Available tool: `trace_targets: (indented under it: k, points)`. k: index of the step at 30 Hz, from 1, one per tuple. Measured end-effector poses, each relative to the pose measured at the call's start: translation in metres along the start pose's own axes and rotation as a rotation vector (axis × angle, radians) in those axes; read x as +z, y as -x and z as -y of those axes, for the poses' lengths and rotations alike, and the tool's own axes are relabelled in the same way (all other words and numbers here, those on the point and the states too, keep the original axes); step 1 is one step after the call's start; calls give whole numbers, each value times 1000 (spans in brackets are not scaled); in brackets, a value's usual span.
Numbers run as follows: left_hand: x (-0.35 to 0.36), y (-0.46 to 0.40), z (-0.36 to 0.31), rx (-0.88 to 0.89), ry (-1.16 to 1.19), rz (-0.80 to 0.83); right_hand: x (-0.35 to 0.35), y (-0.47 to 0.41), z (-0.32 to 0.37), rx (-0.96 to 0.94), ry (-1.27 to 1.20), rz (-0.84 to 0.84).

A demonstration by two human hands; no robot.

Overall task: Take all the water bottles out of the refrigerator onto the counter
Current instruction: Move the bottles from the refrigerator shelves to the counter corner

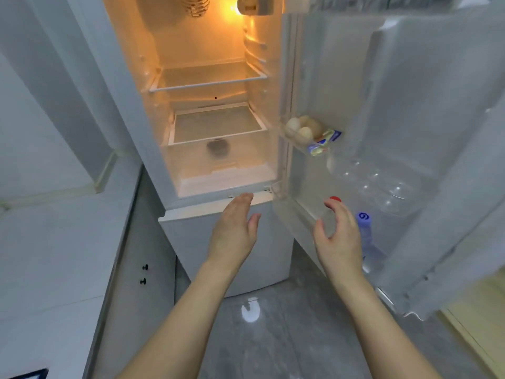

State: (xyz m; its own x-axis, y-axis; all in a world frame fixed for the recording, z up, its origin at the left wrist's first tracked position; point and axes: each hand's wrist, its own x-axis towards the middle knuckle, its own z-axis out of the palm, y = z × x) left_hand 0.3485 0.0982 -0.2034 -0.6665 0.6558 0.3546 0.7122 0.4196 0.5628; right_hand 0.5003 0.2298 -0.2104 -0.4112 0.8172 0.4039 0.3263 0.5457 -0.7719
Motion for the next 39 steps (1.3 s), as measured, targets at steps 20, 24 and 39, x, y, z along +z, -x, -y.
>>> trace_targets:
  k: [20,24,39]
  points:
    - [142,-98,-81,83,189,505,-10,-38,-93,340,-201,-9]
    - [157,-102,-75,79,219,558,-6,-37,-100,308,-248,-41]
    - [142,-79,-59,-98,458,200,6,-34,-89,268,-477,-120]
